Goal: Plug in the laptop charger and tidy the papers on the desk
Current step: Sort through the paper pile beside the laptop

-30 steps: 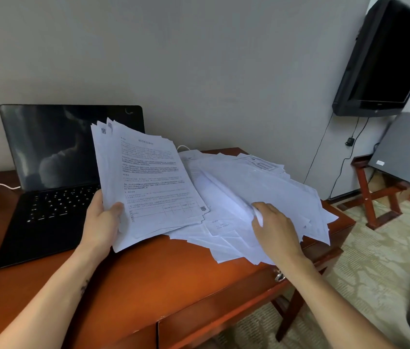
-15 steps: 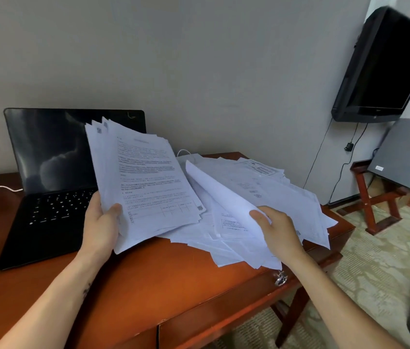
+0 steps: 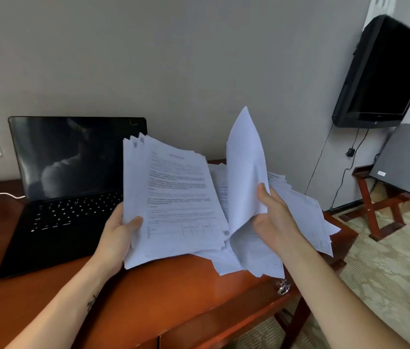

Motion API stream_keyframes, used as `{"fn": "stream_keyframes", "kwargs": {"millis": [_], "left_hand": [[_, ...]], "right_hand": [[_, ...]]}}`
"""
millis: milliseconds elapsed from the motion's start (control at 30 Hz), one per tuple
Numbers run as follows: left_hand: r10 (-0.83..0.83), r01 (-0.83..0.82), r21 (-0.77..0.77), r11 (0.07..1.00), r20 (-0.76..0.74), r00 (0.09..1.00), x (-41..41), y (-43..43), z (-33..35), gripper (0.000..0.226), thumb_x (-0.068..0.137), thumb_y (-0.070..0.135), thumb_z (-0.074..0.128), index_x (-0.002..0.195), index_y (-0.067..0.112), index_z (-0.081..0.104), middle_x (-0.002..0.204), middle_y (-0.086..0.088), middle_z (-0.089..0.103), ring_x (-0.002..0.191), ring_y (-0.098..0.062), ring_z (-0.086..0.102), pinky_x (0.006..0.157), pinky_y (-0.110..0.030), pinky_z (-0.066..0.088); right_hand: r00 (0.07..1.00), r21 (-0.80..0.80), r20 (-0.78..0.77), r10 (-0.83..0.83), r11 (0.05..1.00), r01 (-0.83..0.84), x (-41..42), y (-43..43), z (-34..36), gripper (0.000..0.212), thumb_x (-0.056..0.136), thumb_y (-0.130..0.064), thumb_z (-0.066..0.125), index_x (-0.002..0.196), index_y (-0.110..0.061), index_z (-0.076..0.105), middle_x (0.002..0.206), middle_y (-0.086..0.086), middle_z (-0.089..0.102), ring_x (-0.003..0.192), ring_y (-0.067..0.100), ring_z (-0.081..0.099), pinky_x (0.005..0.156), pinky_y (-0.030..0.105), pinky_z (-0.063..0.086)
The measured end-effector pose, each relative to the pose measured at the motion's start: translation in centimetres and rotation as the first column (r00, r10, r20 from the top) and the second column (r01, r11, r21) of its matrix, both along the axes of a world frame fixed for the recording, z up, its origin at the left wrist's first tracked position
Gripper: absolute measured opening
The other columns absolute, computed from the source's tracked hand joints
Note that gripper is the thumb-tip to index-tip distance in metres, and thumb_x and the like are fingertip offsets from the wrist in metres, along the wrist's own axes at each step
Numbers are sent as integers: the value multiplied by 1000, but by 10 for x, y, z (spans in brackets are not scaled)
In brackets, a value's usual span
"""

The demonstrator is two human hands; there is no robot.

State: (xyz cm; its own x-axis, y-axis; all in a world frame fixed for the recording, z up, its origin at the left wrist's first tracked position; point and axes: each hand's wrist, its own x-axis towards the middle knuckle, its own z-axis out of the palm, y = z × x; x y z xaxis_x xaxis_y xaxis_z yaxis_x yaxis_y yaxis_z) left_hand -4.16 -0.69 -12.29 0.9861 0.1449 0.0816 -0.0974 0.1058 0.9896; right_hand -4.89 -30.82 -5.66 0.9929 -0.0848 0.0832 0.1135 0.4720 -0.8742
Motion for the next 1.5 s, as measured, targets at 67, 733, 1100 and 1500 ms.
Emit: {"fn": "stream_keyframes", "kwargs": {"millis": [67,733,1100,1500], "left_hand": [[-38,39,32,999,-28,999,-1,-2,-2,37,106,3,51,131,30,59,121,3,76,107,-18,74,88,-39,59],[-88,89,1,996,-99,991,7,1,-9,34,106,4,52,131,26,59,119,-1,77,106,-24,75,94,-49,58],[-146,147,0,989,-102,984,9,1,-13,32,108,8,51,136,24,55,124,-2,75,111,-26,74,100,-54,56],[-112,125,152,981,-89,990,5,-3,-12,33,108,11,52,137,26,54,123,6,74,111,-16,73,99,-44,57]], "right_hand": [[996,150,21,83,985,-86,3,5,13,34,106,-28,48,139,-23,57,132,2,68,123,20,64,107,42,47],[924,-597,-131,-360,772,217,5,-24,-54,17,94,-5,66,107,-14,62,107,0,65,92,20,66,55,37,61],[917,-72,-231,-326,945,318,18,-1,-47,18,97,-4,64,114,-12,63,103,0,67,89,13,65,55,21,58],[837,-320,136,-530,776,544,26,0,-33,27,90,-5,73,98,-25,57,102,-3,71,87,8,68,72,21,52]]}}
